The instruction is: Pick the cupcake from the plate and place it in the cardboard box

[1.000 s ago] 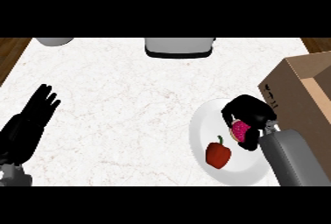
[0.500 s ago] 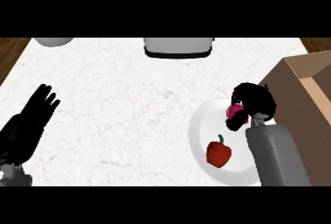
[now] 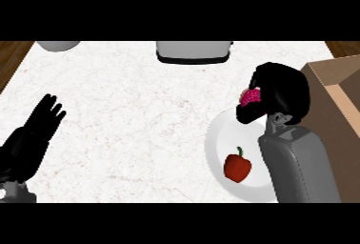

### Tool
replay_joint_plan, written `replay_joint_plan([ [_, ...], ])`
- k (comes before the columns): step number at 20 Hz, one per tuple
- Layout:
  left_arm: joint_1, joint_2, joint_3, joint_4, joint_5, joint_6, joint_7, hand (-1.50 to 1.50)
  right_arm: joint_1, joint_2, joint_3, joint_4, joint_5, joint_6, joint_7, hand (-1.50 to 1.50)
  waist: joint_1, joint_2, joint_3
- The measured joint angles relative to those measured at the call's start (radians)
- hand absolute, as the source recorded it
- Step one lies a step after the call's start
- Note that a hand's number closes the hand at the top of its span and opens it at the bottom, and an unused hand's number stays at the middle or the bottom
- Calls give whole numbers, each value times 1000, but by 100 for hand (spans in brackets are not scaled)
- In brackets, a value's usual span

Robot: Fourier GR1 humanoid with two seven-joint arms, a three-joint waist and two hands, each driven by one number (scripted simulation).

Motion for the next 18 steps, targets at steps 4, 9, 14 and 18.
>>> replay_joint_plan([
  [4,-24,15,14,21,12,-6,13,0,-98,-5,-5,-104,52,43,106,150,-2,1,0],
  [9,-32,12,9,16,7,-2,19,0,-176,-37,-47,-179,111,83,159,150,1,2,0],
  [14,-8,12,7,-32,14,-4,44,0,-209,-113,-146,-207,114,109,145,150,4,3,0],
  [18,-4,2,0,-21,2,-4,25,0,-191,-181,-212,-205,89,134,108,150,3,4,1],
])
